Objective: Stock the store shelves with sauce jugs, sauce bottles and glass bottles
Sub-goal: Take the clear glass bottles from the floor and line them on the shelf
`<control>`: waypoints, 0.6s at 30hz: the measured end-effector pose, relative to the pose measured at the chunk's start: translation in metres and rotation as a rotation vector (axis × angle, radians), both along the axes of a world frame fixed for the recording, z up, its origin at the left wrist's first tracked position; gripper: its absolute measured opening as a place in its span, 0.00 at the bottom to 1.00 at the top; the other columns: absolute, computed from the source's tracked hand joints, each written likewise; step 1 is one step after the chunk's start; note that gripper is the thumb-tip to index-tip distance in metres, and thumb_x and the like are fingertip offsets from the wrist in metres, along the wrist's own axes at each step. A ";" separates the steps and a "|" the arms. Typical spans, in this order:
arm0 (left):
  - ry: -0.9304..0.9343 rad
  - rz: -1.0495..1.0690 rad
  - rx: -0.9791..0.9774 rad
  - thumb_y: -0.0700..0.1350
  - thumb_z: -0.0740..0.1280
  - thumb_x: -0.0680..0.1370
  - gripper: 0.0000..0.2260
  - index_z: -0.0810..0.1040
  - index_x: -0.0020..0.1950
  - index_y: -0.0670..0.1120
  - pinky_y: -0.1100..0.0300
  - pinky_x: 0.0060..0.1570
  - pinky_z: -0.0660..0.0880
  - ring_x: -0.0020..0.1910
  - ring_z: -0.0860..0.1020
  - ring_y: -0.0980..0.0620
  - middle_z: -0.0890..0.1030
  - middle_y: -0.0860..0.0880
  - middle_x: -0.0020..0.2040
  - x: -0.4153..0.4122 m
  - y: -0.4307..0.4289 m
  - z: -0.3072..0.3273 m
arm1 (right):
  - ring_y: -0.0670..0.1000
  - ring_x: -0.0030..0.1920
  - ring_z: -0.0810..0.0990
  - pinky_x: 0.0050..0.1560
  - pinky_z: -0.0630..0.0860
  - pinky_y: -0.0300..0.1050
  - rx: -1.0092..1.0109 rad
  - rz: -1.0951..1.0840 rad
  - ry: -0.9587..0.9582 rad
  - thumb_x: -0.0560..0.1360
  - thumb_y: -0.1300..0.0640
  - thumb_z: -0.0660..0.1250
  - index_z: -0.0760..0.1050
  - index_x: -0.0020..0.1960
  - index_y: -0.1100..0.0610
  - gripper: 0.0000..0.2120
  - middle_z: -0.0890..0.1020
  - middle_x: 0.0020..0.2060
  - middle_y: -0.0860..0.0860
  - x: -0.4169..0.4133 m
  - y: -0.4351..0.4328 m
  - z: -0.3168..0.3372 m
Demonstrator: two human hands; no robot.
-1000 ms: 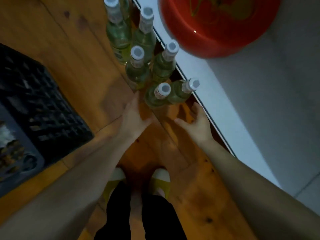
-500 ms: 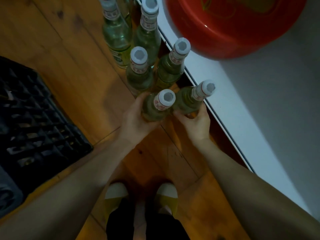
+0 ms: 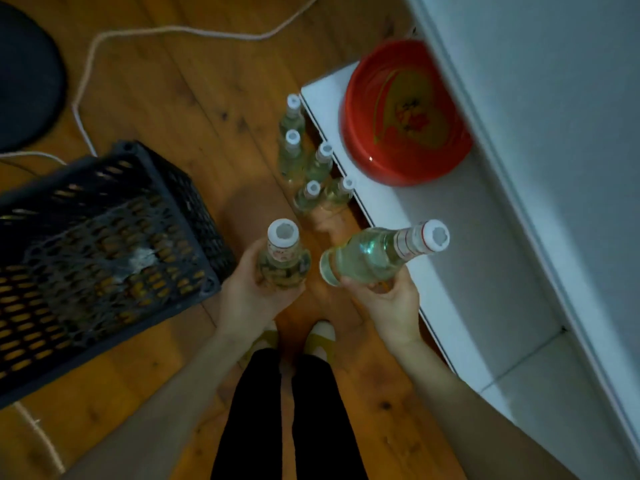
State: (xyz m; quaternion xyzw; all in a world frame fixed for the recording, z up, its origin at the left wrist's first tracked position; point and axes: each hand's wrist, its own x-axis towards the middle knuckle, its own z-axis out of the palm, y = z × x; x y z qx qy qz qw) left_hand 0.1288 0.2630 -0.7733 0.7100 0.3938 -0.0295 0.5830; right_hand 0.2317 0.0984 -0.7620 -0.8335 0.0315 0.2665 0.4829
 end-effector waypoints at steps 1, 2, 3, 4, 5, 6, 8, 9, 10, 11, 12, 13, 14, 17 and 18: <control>-0.010 0.004 0.004 0.44 0.78 0.64 0.34 0.66 0.65 0.57 0.62 0.57 0.72 0.57 0.73 0.59 0.75 0.59 0.57 -0.002 0.006 0.028 | 0.30 0.42 0.77 0.40 0.72 0.23 0.003 0.013 -0.001 0.63 0.62 0.77 0.73 0.58 0.59 0.26 0.78 0.45 0.41 -0.003 0.003 0.029; -0.022 0.001 0.006 0.43 0.78 0.64 0.34 0.67 0.65 0.55 0.59 0.58 0.72 0.59 0.74 0.57 0.75 0.57 0.58 -0.004 0.012 0.056 | 0.29 0.42 0.77 0.40 0.71 0.23 0.004 0.025 -0.004 0.63 0.61 0.78 0.73 0.58 0.58 0.26 0.78 0.45 0.40 -0.005 0.005 0.058; -0.033 -0.010 0.010 0.43 0.78 0.64 0.33 0.68 0.65 0.53 0.58 0.58 0.73 0.59 0.75 0.55 0.76 0.55 0.58 -0.004 0.018 0.084 | 0.29 0.43 0.77 0.41 0.71 0.22 0.010 0.032 -0.009 0.62 0.61 0.78 0.73 0.58 0.58 0.26 0.79 0.45 0.40 -0.007 0.008 0.086; -0.035 -0.024 0.016 0.43 0.78 0.63 0.33 0.68 0.64 0.54 0.58 0.57 0.74 0.58 0.75 0.54 0.77 0.55 0.57 -0.004 0.023 0.112 | 0.29 0.43 0.77 0.42 0.71 0.22 0.018 0.033 -0.015 0.62 0.62 0.78 0.74 0.57 0.56 0.25 0.79 0.45 0.40 -0.008 0.010 0.114; -0.039 -0.034 0.025 0.44 0.79 0.63 0.33 0.68 0.63 0.55 0.60 0.55 0.74 0.57 0.76 0.54 0.77 0.56 0.56 -0.004 0.028 0.139 | 0.29 0.43 0.77 0.42 0.71 0.22 0.025 0.035 -0.030 0.62 0.62 0.78 0.74 0.55 0.54 0.24 0.79 0.44 0.40 -0.009 0.013 0.142; -0.050 -0.040 0.035 0.45 0.80 0.62 0.34 0.68 0.62 0.57 0.61 0.53 0.73 0.56 0.76 0.55 0.77 0.58 0.54 -0.003 0.033 0.165 | 0.30 0.43 0.78 0.43 0.71 0.23 0.029 0.037 -0.045 0.61 0.62 0.78 0.74 0.52 0.50 0.23 0.79 0.44 0.40 -0.009 0.015 0.169; -0.100 -0.056 0.046 0.48 0.80 0.60 0.35 0.67 0.61 0.60 0.65 0.52 0.72 0.55 0.75 0.58 0.75 0.65 0.52 -0.001 0.039 0.217 | 0.32 0.44 0.79 0.44 0.74 0.25 0.043 0.031 -0.069 0.60 0.59 0.79 0.72 0.48 0.44 0.23 0.80 0.44 0.39 -0.009 0.020 0.221; -0.128 -0.066 0.053 0.50 0.80 0.59 0.35 0.67 0.61 0.60 0.69 0.50 0.71 0.54 0.75 0.62 0.74 0.67 0.52 -0.001 0.041 0.243 | 0.33 0.44 0.80 0.45 0.74 0.26 0.057 0.024 -0.087 0.60 0.58 0.79 0.72 0.47 0.44 0.23 0.80 0.43 0.38 -0.010 0.021 0.247; -0.154 -0.079 0.057 0.50 0.80 0.59 0.35 0.68 0.61 0.58 0.74 0.48 0.70 0.51 0.74 0.66 0.74 0.67 0.51 0.001 0.043 0.268 | 0.34 0.44 0.80 0.45 0.75 0.27 0.072 0.015 -0.114 0.59 0.58 0.79 0.73 0.47 0.44 0.23 0.81 0.43 0.38 -0.009 0.022 0.272; -0.183 -0.099 0.060 0.49 0.80 0.59 0.33 0.70 0.60 0.57 0.78 0.45 0.69 0.48 0.74 0.70 0.75 0.68 0.49 0.003 0.044 0.293 | 0.35 0.44 0.80 0.45 0.75 0.28 0.086 0.009 -0.146 0.60 0.58 0.79 0.73 0.48 0.45 0.22 0.81 0.42 0.39 -0.008 0.022 0.297; -0.208 -0.126 0.064 0.47 0.80 0.58 0.31 0.71 0.56 0.59 0.80 0.43 0.68 0.46 0.74 0.73 0.77 0.68 0.46 0.005 0.047 0.314 | 0.36 0.44 0.81 0.45 0.75 0.29 0.101 0.001 -0.171 0.60 0.59 0.79 0.74 0.49 0.47 0.22 0.82 0.42 0.40 -0.007 0.021 0.320; -0.236 -0.152 0.073 0.47 0.79 0.57 0.29 0.72 0.52 0.61 0.80 0.42 0.68 0.45 0.74 0.75 0.78 0.70 0.44 0.008 0.049 0.334 | 0.36 0.44 0.81 0.45 0.75 0.29 0.126 -0.010 -0.188 0.60 0.60 0.79 0.75 0.49 0.48 0.22 0.83 0.42 0.41 -0.005 0.020 0.343; -0.260 -0.168 0.085 0.50 0.78 0.55 0.28 0.71 0.50 0.64 0.79 0.42 0.69 0.46 0.74 0.76 0.78 0.71 0.45 0.013 0.051 0.354 | 0.36 0.44 0.81 0.44 0.75 0.28 0.151 -0.019 -0.206 0.60 0.61 0.79 0.75 0.49 0.49 0.22 0.83 0.42 0.41 -0.003 0.018 0.364; -0.326 -0.230 0.138 0.58 0.73 0.50 0.30 0.68 0.50 0.68 0.75 0.47 0.68 0.50 0.73 0.74 0.77 0.67 0.49 0.035 0.056 0.412 | 0.36 0.43 0.81 0.44 0.75 0.28 0.191 -0.048 -0.291 0.57 0.59 0.81 0.76 0.46 0.48 0.22 0.84 0.39 0.40 0.007 0.010 0.419; -0.347 -0.261 0.165 0.59 0.73 0.50 0.31 0.68 0.50 0.69 0.74 0.48 0.67 0.51 0.72 0.73 0.75 0.66 0.51 0.044 0.057 0.429 | 0.36 0.42 0.81 0.44 0.75 0.27 0.205 -0.068 -0.320 0.55 0.58 0.82 0.76 0.46 0.48 0.23 0.84 0.39 0.38 0.012 0.006 0.435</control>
